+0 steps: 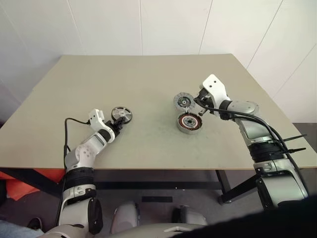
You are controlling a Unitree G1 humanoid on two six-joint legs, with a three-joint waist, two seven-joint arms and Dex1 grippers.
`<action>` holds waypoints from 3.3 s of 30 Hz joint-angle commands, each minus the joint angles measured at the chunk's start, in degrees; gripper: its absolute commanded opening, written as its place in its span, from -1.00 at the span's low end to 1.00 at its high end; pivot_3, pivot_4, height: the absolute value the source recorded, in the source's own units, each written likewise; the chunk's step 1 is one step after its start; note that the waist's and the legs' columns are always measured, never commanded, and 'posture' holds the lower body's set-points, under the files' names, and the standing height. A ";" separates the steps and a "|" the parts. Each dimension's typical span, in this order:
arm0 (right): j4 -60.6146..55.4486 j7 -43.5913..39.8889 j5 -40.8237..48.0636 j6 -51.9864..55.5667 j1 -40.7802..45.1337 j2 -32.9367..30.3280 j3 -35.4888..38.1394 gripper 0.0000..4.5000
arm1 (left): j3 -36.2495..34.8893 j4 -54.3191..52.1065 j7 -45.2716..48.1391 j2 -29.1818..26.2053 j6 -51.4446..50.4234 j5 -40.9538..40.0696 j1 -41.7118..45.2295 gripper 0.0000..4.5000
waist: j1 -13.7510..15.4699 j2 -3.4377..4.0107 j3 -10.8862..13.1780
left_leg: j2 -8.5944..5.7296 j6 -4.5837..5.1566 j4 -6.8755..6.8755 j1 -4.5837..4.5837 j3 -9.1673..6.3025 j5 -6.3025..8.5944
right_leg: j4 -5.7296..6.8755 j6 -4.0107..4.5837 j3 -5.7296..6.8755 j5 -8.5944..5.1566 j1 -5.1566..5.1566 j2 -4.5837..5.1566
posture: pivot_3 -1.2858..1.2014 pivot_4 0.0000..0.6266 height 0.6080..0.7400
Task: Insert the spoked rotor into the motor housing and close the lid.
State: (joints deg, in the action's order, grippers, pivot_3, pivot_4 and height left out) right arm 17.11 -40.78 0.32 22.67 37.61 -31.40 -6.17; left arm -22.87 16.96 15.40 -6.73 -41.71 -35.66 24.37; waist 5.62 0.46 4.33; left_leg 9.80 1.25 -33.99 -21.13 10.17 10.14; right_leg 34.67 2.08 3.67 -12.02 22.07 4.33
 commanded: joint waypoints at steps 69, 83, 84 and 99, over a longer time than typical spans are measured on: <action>2.73 4.53 -11.99 0.11 -3.47 -15.32 1.83 -1.00 | 3.62 49.06 18.47 16.20 -6.22 1.09 35.48 0.04 | 0.17 -0.05 0.20 | -0.12 0.47 -0.18 -0.03 0.03 0.24 | -0.25 0.10 0.23 0.07 -0.24 0.20 | 0.03 -1.00 1.00; 2.20 4.56 -12.05 -0.38 -3.97 -15.84 2.18 -1.00 | 5.63 33.88 19.15 6.47 -20.11 0.95 30.41 0.04 | -0.18 0.01 0.21 | -0.06 0.58 -0.02 -0.31 0.04 0.31 | -0.50 0.34 0.32 0.21 -0.02 0.20 | 0.03 -1.00 1.00; 2.07 4.64 -11.89 -0.43 -3.97 -15.72 2.34 -1.00 | 5.75 31.23 18.92 5.43 -21.77 0.58 29.24 0.04 | -0.21 0.04 0.23 | -0.02 0.57 0.01 -0.31 0.04 0.30 | -0.48 0.35 0.33 0.21 0.01 0.19 | 0.03 -1.00 1.00; -19.36 -0.99 1.46 11.16 -9.20 -5.90 3.60 -1.00 | 0.26 -3.32 9.85 -0.99 -26.66 -3.78 9.81 0.04 | 0.15 0.19 0.29 | -0.01 0.50 0.05 -0.36 0.01 0.29 | -0.53 0.35 0.38 0.20 -0.05 0.21 | 0.03 -1.00 1.00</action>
State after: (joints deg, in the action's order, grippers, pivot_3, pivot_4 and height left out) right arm 1.19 -41.53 0.40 32.30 28.42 -37.60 -2.97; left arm -21.00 17.06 26.40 -8.07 -69.71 -37.62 33.96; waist 5.76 0.65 4.62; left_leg 9.79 1.74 -33.94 -21.50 10.18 10.43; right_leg 34.11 2.43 4.05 -11.82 22.02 4.54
